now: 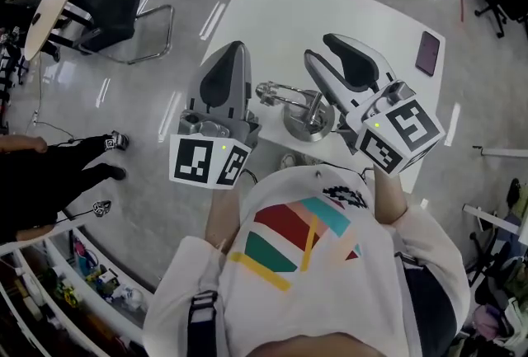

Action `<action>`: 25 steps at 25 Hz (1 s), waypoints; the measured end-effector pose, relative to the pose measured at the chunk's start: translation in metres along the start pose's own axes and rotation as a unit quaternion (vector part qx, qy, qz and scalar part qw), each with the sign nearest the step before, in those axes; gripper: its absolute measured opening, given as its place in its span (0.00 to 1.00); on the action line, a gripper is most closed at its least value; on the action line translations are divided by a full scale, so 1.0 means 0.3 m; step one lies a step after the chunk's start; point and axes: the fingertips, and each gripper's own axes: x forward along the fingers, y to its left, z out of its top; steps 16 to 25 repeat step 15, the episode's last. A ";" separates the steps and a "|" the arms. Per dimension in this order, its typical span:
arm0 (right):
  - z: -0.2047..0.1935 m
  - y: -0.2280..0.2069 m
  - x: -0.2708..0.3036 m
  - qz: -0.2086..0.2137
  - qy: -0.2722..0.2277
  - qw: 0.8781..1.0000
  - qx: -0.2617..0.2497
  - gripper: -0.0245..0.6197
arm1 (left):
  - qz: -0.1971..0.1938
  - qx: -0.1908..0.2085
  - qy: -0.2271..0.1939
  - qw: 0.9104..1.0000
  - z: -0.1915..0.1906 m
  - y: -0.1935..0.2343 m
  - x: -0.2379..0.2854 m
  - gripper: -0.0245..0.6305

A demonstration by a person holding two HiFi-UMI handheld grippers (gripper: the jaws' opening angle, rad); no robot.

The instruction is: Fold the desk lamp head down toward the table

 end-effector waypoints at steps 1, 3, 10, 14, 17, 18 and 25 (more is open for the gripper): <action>0.000 -0.001 -0.003 0.001 0.001 1.000 -0.001 0.29 | 0.001 -0.006 -0.003 1.000 0.001 -0.001 -0.002 0.10; -0.002 -0.003 -0.004 0.005 0.003 1.000 -0.001 0.29 | 0.005 -0.014 -0.009 1.000 0.001 0.001 -0.008 0.10; -0.042 0.027 0.027 0.009 0.022 1.000 -0.003 0.29 | 0.021 0.002 0.011 1.000 -0.016 0.024 -0.031 0.10; -0.065 0.061 0.030 0.017 0.029 0.999 -0.003 0.29 | 0.019 -0.002 0.014 1.000 -0.022 0.021 -0.049 0.10; -0.069 0.067 0.030 0.017 0.031 0.999 -0.003 0.29 | 0.018 -0.003 0.014 1.000 -0.022 0.021 -0.054 0.10; -0.069 0.067 0.030 0.017 0.031 0.999 -0.003 0.29 | 0.018 -0.003 0.014 1.000 -0.022 0.021 -0.054 0.10; -0.069 0.067 0.030 0.017 0.031 0.999 -0.003 0.29 | 0.018 -0.003 0.014 1.000 -0.022 0.021 -0.054 0.10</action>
